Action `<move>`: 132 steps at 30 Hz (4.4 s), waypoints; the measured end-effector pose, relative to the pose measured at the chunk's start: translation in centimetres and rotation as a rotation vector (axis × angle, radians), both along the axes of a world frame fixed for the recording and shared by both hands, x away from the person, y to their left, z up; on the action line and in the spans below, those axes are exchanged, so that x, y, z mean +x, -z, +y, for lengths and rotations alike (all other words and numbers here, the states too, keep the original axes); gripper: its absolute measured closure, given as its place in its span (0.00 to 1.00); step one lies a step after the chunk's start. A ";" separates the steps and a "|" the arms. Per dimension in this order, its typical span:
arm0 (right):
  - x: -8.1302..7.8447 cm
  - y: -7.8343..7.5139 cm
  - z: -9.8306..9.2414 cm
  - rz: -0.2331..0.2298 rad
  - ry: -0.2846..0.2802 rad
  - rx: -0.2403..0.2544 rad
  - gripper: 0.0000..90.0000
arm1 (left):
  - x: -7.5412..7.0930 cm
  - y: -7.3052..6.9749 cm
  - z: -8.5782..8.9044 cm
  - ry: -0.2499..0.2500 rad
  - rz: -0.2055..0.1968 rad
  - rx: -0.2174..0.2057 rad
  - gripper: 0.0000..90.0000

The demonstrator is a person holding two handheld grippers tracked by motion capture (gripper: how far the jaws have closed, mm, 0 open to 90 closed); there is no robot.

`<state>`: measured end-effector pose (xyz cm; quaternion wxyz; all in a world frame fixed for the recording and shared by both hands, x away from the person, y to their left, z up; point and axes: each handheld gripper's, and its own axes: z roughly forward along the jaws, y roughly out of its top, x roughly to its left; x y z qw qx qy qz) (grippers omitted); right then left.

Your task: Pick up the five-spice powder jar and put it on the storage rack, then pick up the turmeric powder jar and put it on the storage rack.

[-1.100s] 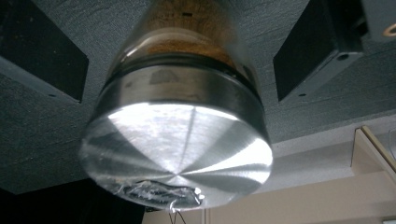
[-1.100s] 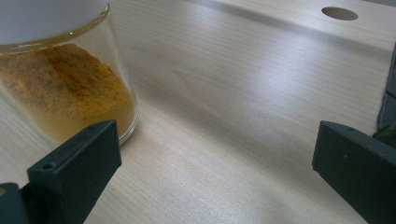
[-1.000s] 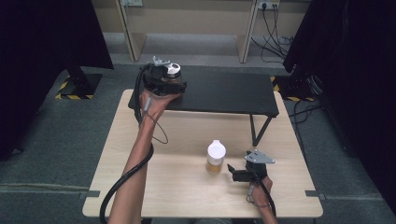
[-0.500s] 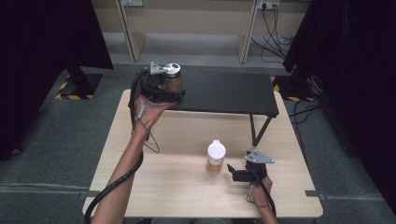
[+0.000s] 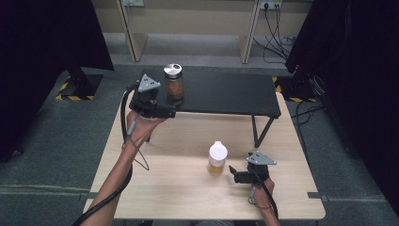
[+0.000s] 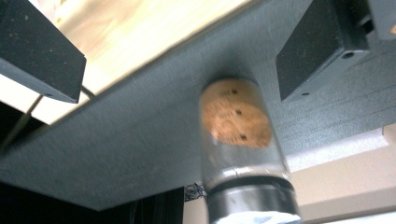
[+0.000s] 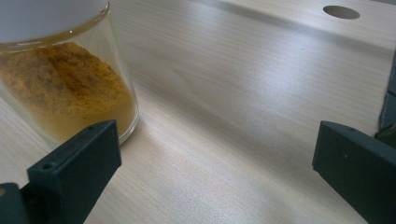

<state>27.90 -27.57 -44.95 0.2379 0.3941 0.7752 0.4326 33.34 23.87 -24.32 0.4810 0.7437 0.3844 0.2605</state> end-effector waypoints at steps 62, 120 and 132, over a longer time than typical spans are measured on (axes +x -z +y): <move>0.0 -0.1 0.2 -0.001 0.001 -0.011 0.01 | -4.6 21.2 2.2 0.041 0.099 0.029 0.00; -0.2 -0.1 0.6 -0.009 -0.003 -0.035 0.01 | -4.9 21.9 2.4 0.037 0.079 0.032 0.00; -0.5 0.2 0.1 -0.024 -0.002 -0.008 0.01 | -4.8 21.9 2.3 0.041 0.077 0.036 0.00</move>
